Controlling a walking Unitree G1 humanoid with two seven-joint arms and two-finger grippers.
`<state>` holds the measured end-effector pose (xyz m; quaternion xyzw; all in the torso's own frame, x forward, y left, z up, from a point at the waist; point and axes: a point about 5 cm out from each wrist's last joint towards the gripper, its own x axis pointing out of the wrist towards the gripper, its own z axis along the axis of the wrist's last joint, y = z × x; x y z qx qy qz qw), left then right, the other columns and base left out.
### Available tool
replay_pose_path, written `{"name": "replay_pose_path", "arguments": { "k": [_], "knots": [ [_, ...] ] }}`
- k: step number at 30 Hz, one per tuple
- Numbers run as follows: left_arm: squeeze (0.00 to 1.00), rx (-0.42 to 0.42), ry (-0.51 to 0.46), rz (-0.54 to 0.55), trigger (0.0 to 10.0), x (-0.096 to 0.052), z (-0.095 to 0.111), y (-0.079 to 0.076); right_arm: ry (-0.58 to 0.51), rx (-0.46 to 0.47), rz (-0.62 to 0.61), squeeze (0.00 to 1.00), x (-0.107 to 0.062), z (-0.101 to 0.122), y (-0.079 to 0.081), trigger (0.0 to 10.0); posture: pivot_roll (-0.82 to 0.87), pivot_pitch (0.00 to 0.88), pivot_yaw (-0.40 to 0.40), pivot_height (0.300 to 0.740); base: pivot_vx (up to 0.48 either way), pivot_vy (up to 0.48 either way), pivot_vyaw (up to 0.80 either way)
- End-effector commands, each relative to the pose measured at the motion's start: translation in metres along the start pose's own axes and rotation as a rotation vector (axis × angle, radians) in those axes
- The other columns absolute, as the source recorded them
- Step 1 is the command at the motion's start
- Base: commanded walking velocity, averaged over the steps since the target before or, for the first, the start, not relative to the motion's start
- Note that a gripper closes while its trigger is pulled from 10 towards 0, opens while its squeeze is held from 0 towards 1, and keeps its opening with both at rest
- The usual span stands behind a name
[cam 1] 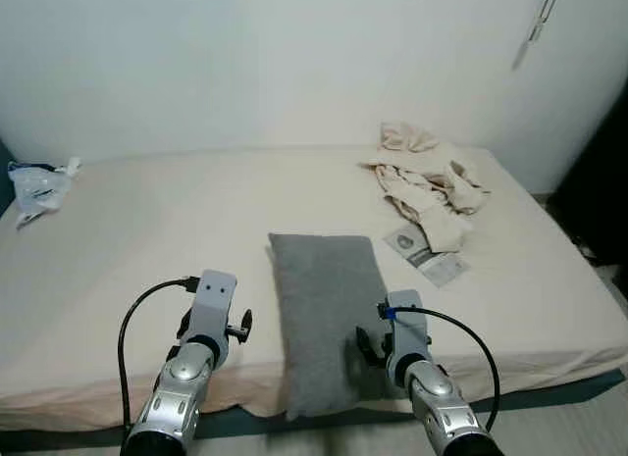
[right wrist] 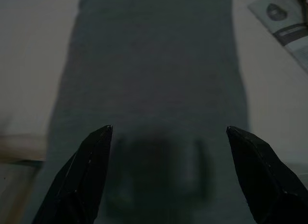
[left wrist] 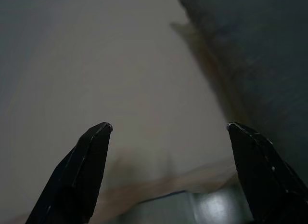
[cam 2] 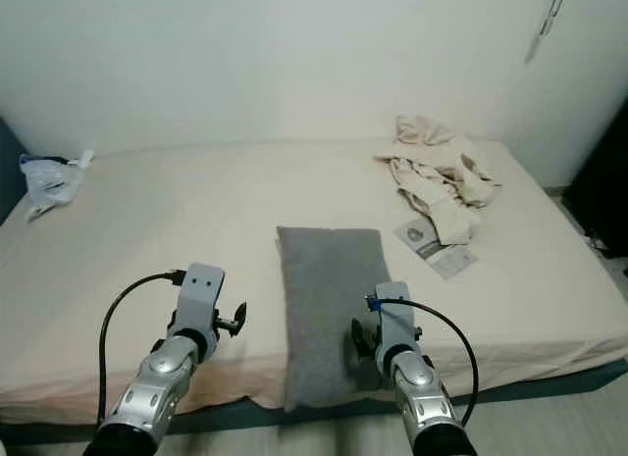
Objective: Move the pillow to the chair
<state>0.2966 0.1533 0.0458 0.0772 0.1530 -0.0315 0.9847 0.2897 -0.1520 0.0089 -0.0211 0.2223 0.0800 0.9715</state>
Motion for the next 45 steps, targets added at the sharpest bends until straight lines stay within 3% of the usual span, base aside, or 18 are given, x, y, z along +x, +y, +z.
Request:
{"name": "replay_pose_path", "arguments": {
  "k": [1,13,25,33,45],
  "knots": [
    [0.00,0.017,0.042,0.017,10.0,-0.002,-0.008,0.006,0.008,0.021,0.013,0.00,0.000,-0.003,0.006,10.0,-0.05,0.078,-0.021,0.740,0.000,0.000,0.00],
    [0.00,0.031,0.032,0.032,10.0,-0.002,-0.008,0.006,0.005,0.018,0.017,0.00,0.001,-0.001,0.007,10.0,-0.04,0.073,-0.025,0.740,0.000,0.000,0.00],
    [0.00,0.012,0.087,0.044,10.0,0.001,-0.014,0.008,-0.121,0.054,0.027,0.00,0.007,0.027,0.005,10.0,-0.04,0.043,-0.026,0.740,0.000,0.000,0.00],
    [0.00,0.004,0.055,0.035,10.0,0.002,-0.008,0.006,-0.134,0.042,0.032,0.00,0.007,0.029,0.002,10.0,-0.04,0.035,-0.045,0.740,0.000,0.000,0.00],
    [0.00,0.005,0.001,-0.090,10.0,0.001,0.001,-0.008,-0.148,0.062,0.024,0.00,0.005,0.029,0.001,10.0,-0.05,0.039,-0.035,0.682,0.000,0.000,0.00]
  ]
}}
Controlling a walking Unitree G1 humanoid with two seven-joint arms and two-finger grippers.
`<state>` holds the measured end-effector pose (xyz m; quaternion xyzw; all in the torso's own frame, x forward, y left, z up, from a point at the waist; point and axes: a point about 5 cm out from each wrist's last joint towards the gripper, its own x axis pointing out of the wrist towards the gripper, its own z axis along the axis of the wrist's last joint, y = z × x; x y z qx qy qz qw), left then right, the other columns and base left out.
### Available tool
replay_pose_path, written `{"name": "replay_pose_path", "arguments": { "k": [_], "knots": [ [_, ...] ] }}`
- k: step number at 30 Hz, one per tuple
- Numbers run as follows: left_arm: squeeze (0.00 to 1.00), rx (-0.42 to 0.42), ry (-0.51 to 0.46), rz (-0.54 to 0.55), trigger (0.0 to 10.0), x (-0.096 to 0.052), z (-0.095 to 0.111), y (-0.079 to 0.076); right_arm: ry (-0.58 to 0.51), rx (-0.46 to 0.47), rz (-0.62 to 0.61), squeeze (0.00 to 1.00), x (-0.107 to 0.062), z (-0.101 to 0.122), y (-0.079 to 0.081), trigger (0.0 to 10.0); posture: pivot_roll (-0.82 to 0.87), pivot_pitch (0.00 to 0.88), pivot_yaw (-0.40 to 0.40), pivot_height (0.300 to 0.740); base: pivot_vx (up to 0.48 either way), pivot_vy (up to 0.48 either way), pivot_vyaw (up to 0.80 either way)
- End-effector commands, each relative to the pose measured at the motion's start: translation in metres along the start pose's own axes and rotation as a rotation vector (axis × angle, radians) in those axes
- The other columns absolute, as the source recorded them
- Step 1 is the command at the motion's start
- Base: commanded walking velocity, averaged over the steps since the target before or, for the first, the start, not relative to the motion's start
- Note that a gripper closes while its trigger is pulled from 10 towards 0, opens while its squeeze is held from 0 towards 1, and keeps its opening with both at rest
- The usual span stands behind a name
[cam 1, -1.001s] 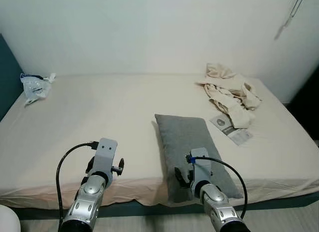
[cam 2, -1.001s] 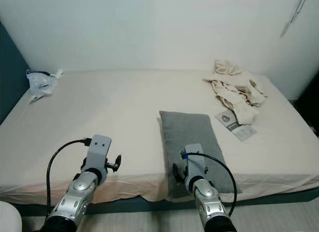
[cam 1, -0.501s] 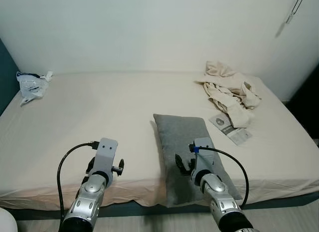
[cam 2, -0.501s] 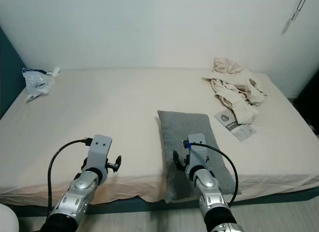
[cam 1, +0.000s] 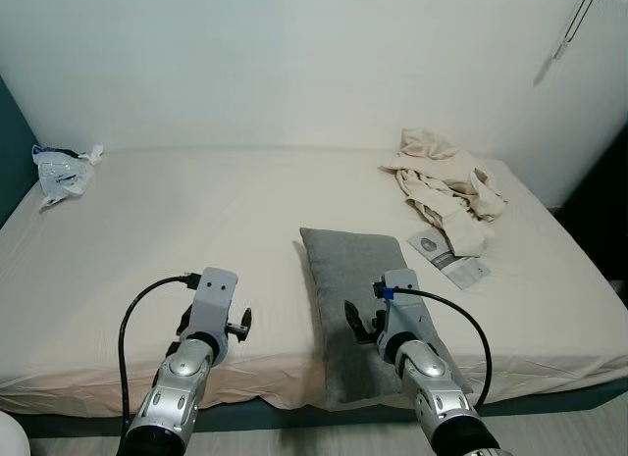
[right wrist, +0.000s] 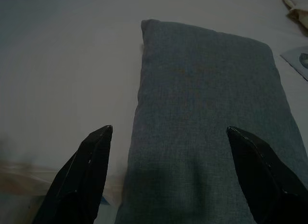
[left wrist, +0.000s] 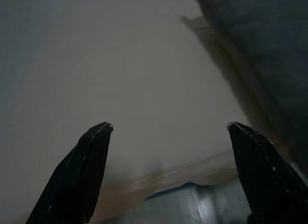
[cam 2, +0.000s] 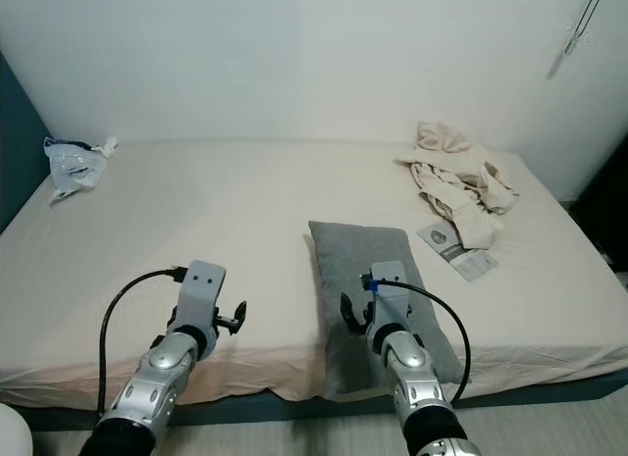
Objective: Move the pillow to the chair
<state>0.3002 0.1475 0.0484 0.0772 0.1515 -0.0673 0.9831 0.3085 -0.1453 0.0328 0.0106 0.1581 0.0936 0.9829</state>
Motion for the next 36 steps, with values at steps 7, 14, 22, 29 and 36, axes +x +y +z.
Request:
{"name": "replay_pose_path", "arguments": {
  "k": [7,14,22,29,36],
  "knots": [
    [0.00,-0.050,0.043,-0.139,10.0,-0.001,-0.004,-0.013,-0.011,0.017,-0.022,0.00,-0.005,-0.003,-0.005,10.0,-0.05,0.038,-0.028,0.657,0.000,0.000,0.00],
    [0.00,-0.051,0.072,-0.188,10.0,-0.001,-0.006,-0.014,-0.012,0.004,-0.044,0.00,-0.005,-0.002,-0.010,10.0,-0.06,0.044,-0.021,0.632,0.000,0.000,0.00],
    [0.00,-0.144,0.088,-0.219,10.0,0.002,-0.003,-0.011,-0.023,-0.012,-0.037,0.00,-0.004,0.002,-0.014,10.0,-0.06,0.059,-0.023,0.623,0.000,0.000,0.00],
    [0.00,-0.243,0.073,-0.336,10.0,0.003,0.009,-0.020,-0.083,-0.022,-0.021,0.00,-0.002,0.016,-0.020,10.0,-0.06,0.083,-0.017,0.598,0.000,0.000,0.00],
    [0.00,-0.302,0.088,-0.399,10.0,0.006,0.014,-0.024,-0.111,-0.063,-0.045,0.00,0.000,0.028,-0.030,10.0,-0.05,0.104,-0.009,0.583,0.000,0.000,0.00]
  ]
}}
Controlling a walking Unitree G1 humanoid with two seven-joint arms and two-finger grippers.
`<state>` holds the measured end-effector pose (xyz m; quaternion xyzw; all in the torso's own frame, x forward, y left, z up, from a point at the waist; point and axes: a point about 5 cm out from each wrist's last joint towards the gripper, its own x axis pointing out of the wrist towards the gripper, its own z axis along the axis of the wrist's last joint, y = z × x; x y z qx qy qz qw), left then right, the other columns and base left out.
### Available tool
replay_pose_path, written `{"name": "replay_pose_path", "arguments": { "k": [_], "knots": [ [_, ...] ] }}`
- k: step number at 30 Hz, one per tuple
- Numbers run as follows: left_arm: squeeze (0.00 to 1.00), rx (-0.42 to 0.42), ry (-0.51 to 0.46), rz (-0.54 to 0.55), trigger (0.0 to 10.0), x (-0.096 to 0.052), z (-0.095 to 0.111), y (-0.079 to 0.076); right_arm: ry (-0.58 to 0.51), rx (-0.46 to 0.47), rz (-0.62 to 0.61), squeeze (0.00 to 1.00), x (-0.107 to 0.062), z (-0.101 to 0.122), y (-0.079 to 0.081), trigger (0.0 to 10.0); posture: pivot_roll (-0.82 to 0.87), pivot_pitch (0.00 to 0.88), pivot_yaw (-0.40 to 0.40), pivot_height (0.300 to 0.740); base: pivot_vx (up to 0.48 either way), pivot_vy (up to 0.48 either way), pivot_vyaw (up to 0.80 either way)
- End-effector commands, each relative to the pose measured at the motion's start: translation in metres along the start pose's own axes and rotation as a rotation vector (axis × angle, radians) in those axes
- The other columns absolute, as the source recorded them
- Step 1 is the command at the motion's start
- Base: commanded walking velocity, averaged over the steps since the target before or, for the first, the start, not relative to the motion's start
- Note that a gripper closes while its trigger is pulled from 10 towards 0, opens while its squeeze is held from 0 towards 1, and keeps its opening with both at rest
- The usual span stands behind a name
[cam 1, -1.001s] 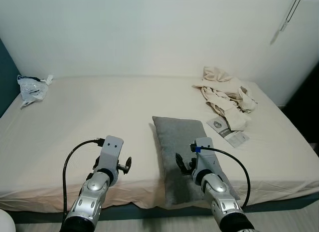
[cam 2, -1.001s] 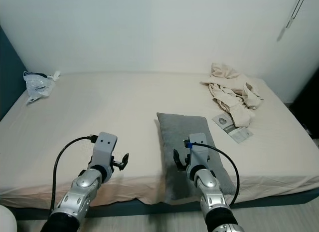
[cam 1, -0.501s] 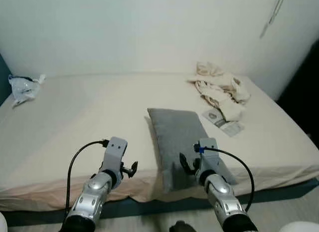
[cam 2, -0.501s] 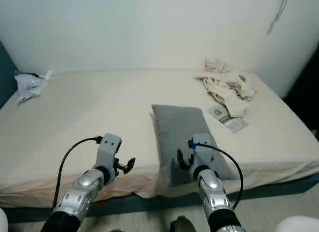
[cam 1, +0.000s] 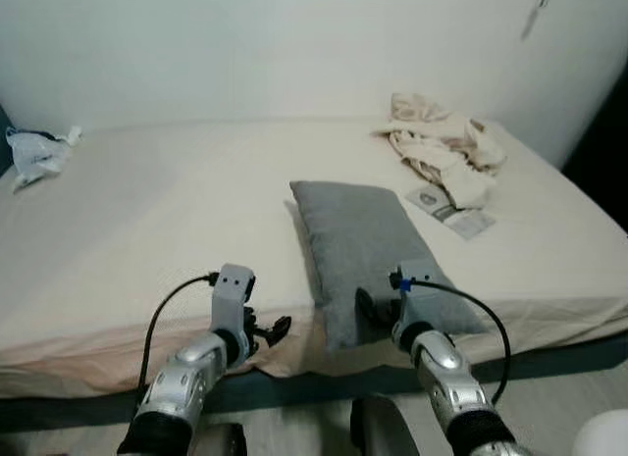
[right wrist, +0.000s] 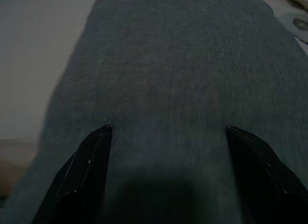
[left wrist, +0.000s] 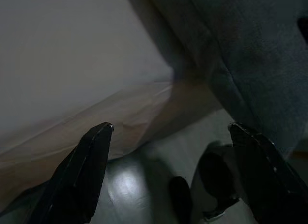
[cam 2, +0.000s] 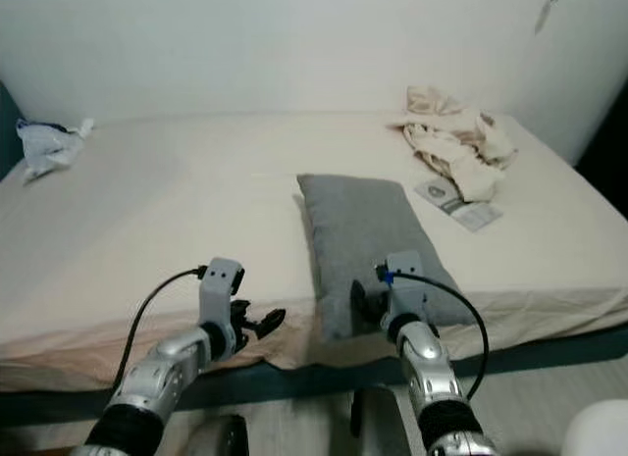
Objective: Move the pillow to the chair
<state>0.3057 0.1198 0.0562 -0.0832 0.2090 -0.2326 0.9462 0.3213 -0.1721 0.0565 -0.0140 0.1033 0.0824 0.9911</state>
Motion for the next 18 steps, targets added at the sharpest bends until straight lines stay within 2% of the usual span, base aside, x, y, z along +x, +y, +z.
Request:
{"name": "replay_pose_path", "arguments": {
  "k": [1,4,7,9,11,13,16,17,18],
  "knots": [
    [0.00,-0.054,0.005,-0.017,10.0,0.000,0.001,0.001,-0.005,-0.016,-0.012,0.00,0.001,0.003,-0.004,10.0,-0.05,0.104,-0.009,0.583,0.000,0.000,0.00],
    [0.00,-0.104,-0.003,-0.031,10.0,0.000,0.004,0.002,-0.026,-0.014,0.009,0.00,0.001,0.007,-0.006,10.0,-0.05,0.119,-0.003,0.573,0.000,0.000,0.00],
    [0.00,-0.155,-0.015,-0.045,10.0,0.000,0.007,0.002,-0.054,-0.052,0.005,0.00,0.002,0.014,-0.010,10.0,-0.05,0.124,0.001,0.563,0.000,0.000,0.00],
    [0.00,-0.191,-0.024,-0.059,10.0,-0.001,0.009,0.002,-0.120,-0.017,-0.019,0.00,0.003,0.030,-0.023,10.0,-0.05,0.129,0.004,0.563,0.000,0.000,0.00],
    [0.00,-0.189,-0.022,-0.059,10.0,-0.001,0.009,0.002,-0.137,0.000,-0.031,0.00,0.002,0.033,-0.028,10.0,-0.05,0.129,0.004,0.563,0.000,0.000,0.00],
    [0.00,-0.125,0.004,-0.061,10.0,-0.001,0.006,0.001,-0.158,0.013,-0.109,0.00,-0.003,0.037,-0.049,10.0,-0.04,0.131,0.007,0.563,0.000,0.000,0.00],
    [0.00,-0.114,0.012,-0.062,10.0,-0.002,0.004,0.000,-0.138,0.027,-0.262,0.00,-0.015,0.034,-0.087,10.0,-0.05,0.132,0.010,0.563,0.000,0.000,0.00],
    [0.00,-0.114,0.012,-0.062,10.0,-0.002,0.004,0.000,-0.138,0.027,-0.262,0.00,-0.015,0.034,-0.087,10.0,-0.05,0.132,0.010,0.563,0.000,0.000,0.00],
    [0.00,-0.115,0.010,-0.057,10.0,-0.002,0.004,0.001,-0.148,0.071,-0.298,0.00,-0.020,0.034,-0.099,10.0,-0.04,0.132,0.011,0.558,0.000,0.000,0.00]
  ]
}}
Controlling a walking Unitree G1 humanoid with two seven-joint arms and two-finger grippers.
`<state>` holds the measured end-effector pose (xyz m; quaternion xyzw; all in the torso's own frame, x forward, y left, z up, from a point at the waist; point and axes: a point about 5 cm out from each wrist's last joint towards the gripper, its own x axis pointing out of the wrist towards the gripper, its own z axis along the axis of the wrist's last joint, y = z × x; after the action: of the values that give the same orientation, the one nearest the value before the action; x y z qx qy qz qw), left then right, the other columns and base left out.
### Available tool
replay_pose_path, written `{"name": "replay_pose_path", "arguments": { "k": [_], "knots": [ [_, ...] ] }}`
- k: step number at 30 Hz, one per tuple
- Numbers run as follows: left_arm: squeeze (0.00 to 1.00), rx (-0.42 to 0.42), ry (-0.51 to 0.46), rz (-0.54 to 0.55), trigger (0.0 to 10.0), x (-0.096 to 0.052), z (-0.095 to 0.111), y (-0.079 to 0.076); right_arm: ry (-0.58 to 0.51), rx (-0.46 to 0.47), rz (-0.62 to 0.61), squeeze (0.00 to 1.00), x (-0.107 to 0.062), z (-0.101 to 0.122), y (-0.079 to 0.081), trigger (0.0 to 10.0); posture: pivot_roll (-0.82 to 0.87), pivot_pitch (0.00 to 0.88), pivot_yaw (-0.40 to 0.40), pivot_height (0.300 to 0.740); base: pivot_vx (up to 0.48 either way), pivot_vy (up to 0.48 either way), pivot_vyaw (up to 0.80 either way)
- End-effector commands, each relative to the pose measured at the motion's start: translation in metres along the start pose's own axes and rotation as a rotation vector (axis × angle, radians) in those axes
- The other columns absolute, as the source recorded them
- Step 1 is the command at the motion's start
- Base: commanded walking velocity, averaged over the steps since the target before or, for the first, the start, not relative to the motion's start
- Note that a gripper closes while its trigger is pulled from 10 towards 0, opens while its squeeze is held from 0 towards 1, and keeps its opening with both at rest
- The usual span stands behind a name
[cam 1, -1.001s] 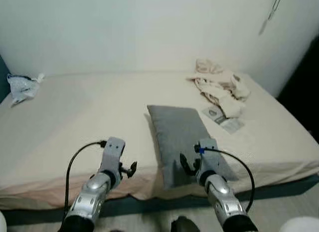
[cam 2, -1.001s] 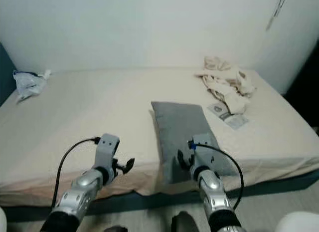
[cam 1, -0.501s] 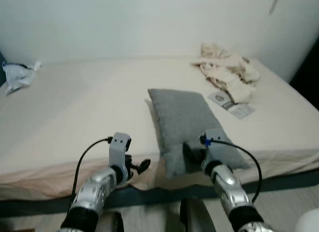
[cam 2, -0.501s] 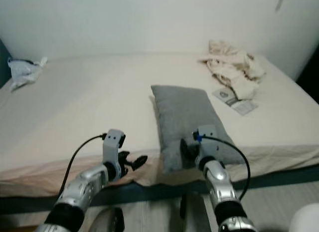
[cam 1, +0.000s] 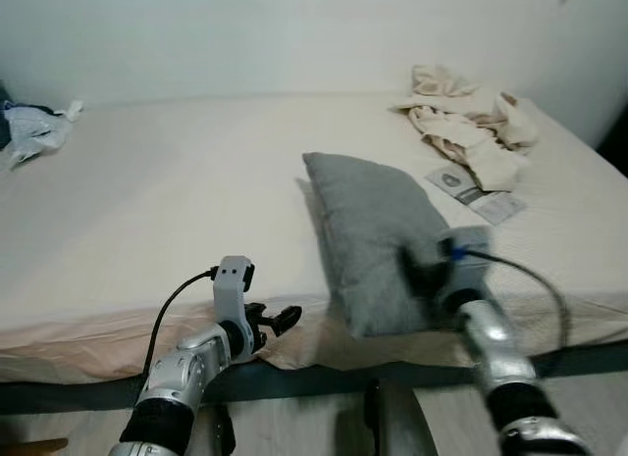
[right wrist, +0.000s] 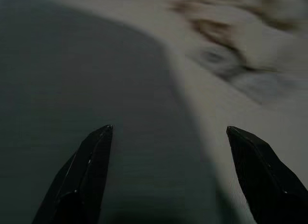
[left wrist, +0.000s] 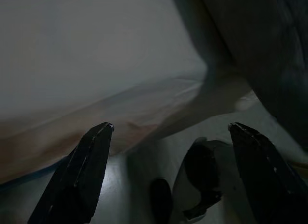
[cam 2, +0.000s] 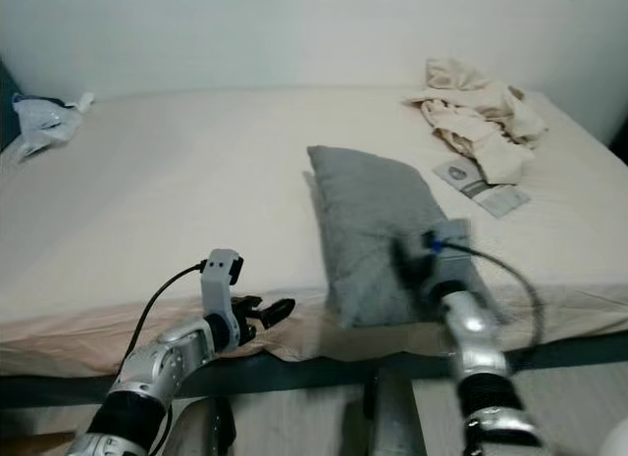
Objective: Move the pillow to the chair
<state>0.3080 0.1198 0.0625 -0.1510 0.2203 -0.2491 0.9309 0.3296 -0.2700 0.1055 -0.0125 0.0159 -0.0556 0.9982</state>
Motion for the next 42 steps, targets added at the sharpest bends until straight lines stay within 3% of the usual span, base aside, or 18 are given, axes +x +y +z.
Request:
{"name": "replay_pose_path", "arguments": {
  "k": [1,3,4,6,9,13,15,18,22,23,26,32,42],
  "knots": [
    [0.00,0.007,0.009,0.013,10.0,-0.003,-0.002,0.003,0.025,0.072,-0.078,0.00,-0.005,-0.008,-0.016,10.0,-0.04,0.132,0.013,0.553,0.000,0.000,0.00],
    [0.00,-0.009,0.004,0.020,10.0,-0.005,-0.001,0.006,0.008,0.101,-0.173,0.00,-0.008,-0.002,-0.041,10.0,-0.05,0.129,0.014,0.543,0.000,0.000,0.00],
    [0.00,-0.009,0.004,0.020,10.0,-0.005,-0.001,0.006,0.008,0.101,-0.173,0.00,-0.008,-0.002,-0.041,10.0,-0.05,0.129,0.014,0.543,0.000,0.000,0.00],
    [0.00,-0.019,0.000,0.023,10.0,-0.007,-0.001,0.009,0.029,0.128,-0.247,0.00,-0.013,-0.003,-0.060,10.0,-0.05,0.124,0.014,0.543,0.000,0.000,0.00],
    [0.00,-0.020,-0.001,0.026,10.0,-0.009,-0.001,0.010,0.083,0.145,-0.268,0.00,-0.017,-0.012,-0.066,10.0,-0.05,0.121,0.013,0.543,0.000,0.000,0.00],
    [0.00,-0.017,-0.011,0.040,10.0,-0.012,0.001,0.014,0.290,0.119,-0.156,0.00,-0.025,-0.051,-0.038,10.0,-0.05,0.113,0.010,0.543,0.000,0.000,0.00],
    [0.00,-0.032,-0.020,0.041,10.0,-0.014,0.003,0.016,0.332,0.134,-0.069,0.00,-0.025,-0.062,-0.018,10.0,-0.05,0.111,0.007,0.543,0.000,0.000,0.00],
    [0.00,-0.045,-0.025,0.037,10.0,-0.015,0.003,0.017,0.353,0.136,-0.017,0.00,-0.026,-0.067,-0.005,10.0,-0.04,0.111,0.007,0.543,0.000,0.000,0.00],
    [0.00,-0.149,-0.057,0.003,10.0,-0.022,0.006,0.019,0.408,0.148,0.404,0.00,-0.033,-0.084,0.083,10.0,-0.04,0.111,0.004,0.543,0.000,0.000,0.00],
    [0.00,-0.149,-0.057,0.003,10.0,-0.022,0.006,0.019,0.408,0.148,0.404,0.00,-0.033,-0.084,0.083,10.0,-0.04,0.111,0.004,0.543,0.000,0.000,0.00],
    [0.00,-0.176,-0.061,-0.020,10.0,-0.023,0.005,0.017,0.393,0.133,0.550,0.00,-0.038,-0.083,0.113,10.0,-0.03,0.114,0.001,0.543,0.000,0.000,0.00],
    [0.00,-0.225,-0.073,-0.055,10.0,-0.022,0.006,0.012,0.353,0.156,0.629,0.00,-0.037,-0.074,0.134,10.0,-0.04,0.118,0.000,0.543,0.000,0.000,0.00],
    [0.00,-0.342,-0.097,-0.047,10.0,-0.020,0.001,0.007,0.354,0.147,0.625,0.00,-0.041,-0.076,0.130,10.0,-0.04,0.117,-0.002,0.543,0.000,0.000,0.00]
  ]
}}
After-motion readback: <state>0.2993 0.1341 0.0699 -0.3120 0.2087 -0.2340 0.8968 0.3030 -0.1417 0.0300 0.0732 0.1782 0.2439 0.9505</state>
